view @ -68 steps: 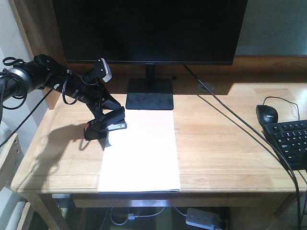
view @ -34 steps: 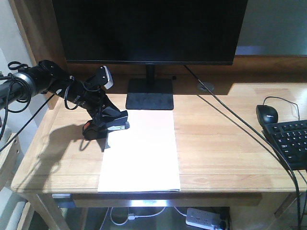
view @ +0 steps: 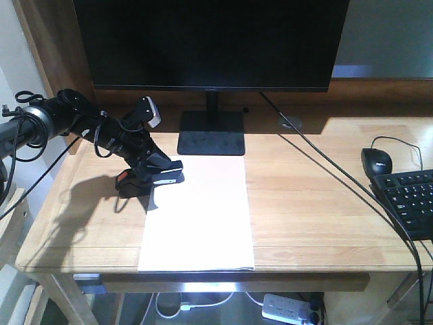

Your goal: Grab stapler and paper to desk for stapling

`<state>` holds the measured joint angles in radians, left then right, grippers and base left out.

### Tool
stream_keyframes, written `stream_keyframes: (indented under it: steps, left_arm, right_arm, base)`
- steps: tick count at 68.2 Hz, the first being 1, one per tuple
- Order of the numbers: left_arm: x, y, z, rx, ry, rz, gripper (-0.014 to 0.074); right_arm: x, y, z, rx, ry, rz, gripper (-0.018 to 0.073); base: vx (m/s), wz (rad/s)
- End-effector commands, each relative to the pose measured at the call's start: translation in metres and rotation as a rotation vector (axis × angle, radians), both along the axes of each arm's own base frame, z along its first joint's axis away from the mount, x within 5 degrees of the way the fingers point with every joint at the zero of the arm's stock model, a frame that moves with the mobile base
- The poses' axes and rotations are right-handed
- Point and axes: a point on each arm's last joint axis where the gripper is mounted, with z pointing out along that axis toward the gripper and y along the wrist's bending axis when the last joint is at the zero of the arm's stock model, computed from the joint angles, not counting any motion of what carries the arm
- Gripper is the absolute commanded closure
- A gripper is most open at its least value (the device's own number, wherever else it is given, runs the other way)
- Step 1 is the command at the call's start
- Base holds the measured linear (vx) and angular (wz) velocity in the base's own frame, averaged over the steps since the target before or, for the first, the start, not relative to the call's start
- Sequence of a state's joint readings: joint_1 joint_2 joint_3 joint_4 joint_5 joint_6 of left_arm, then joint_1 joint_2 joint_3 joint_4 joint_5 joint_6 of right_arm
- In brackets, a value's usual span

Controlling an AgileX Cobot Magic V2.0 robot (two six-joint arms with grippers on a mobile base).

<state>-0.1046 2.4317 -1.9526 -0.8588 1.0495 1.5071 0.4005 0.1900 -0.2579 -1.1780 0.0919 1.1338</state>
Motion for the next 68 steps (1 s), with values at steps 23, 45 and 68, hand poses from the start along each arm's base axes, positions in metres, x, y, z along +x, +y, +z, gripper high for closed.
stream_keyframes:
  steps: [23, 45, 68]
  left_arm:
    - [-0.0022, 0.0013, 0.0159, 0.062, -0.027, -0.027, 0.0603]
    - [-0.0048, 0.0016, 0.0148, 0.077, -0.010, -0.052, 0.0603]
    - [-0.0046, 0.0027, 0.0139, 0.088, 0.006, -0.031, 0.0603]
  right_arm:
    - [-0.0012, 0.0017, 0.0092, -0.004, -0.031, 0.019, -0.0018]
    - [-0.0012, 0.0017, 0.0092, -0.004, -0.031, 0.019, -0.0018]
    - [-0.0012, 0.0018, 0.0092, -0.004, -0.031, 0.021, -0.0018]
  base:
    - [0.00, 0.00]
    - [0.00, 0.00]
    - [0.00, 0.00]
